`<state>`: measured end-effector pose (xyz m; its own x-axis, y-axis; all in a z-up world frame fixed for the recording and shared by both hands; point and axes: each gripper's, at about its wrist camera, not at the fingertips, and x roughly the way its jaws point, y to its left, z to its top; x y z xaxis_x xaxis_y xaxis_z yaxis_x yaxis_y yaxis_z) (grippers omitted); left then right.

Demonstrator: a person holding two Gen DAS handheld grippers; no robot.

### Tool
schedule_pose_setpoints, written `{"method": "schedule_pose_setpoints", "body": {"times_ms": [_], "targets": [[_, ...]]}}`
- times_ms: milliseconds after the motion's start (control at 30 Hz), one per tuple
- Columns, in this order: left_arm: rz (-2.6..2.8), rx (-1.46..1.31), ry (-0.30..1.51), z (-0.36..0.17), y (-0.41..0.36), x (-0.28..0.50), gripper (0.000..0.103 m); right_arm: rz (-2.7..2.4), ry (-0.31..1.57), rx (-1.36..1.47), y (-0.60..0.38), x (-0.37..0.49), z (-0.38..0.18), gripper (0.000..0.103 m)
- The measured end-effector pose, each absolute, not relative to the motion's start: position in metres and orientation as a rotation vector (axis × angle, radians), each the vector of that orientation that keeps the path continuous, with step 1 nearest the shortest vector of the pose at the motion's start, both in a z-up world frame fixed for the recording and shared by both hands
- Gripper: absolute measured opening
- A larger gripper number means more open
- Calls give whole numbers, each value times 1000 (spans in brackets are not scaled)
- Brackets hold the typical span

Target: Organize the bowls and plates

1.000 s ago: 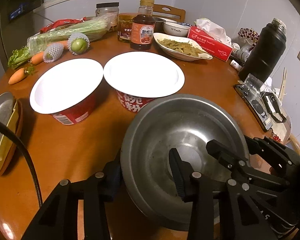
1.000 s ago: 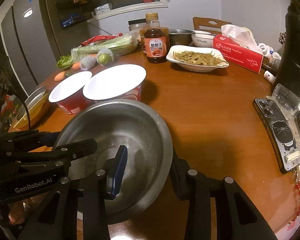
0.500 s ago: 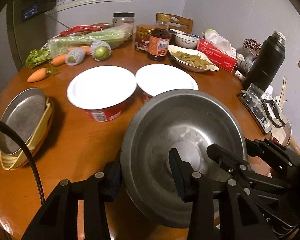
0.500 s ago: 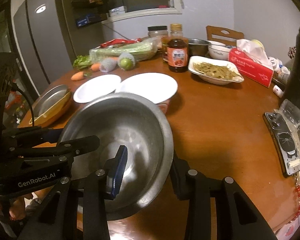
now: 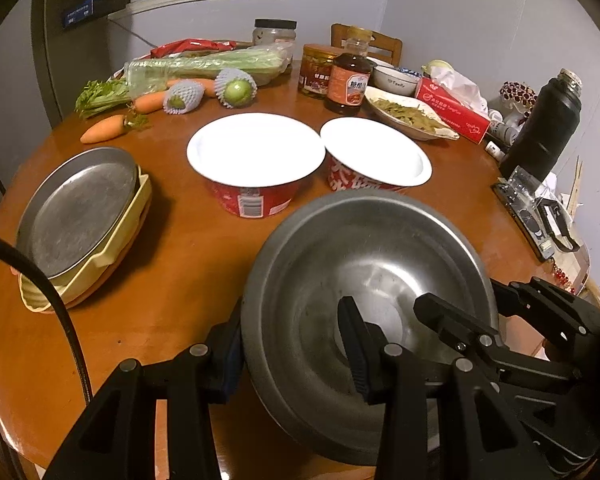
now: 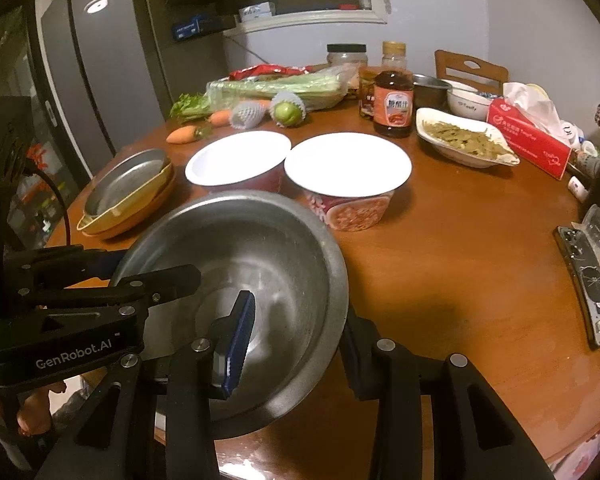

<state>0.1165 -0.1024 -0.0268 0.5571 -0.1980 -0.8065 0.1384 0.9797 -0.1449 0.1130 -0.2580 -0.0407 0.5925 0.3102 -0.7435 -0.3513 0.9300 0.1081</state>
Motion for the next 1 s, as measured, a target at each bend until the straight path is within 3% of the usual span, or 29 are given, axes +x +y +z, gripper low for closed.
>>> {"method": "schedule_pose_setpoints", "body": {"times_ms": [1000], "targets": [[-186, -49, 983, -42, -98, 127, 44, 384, 893, -70, -246, 125, -54, 43]]}}
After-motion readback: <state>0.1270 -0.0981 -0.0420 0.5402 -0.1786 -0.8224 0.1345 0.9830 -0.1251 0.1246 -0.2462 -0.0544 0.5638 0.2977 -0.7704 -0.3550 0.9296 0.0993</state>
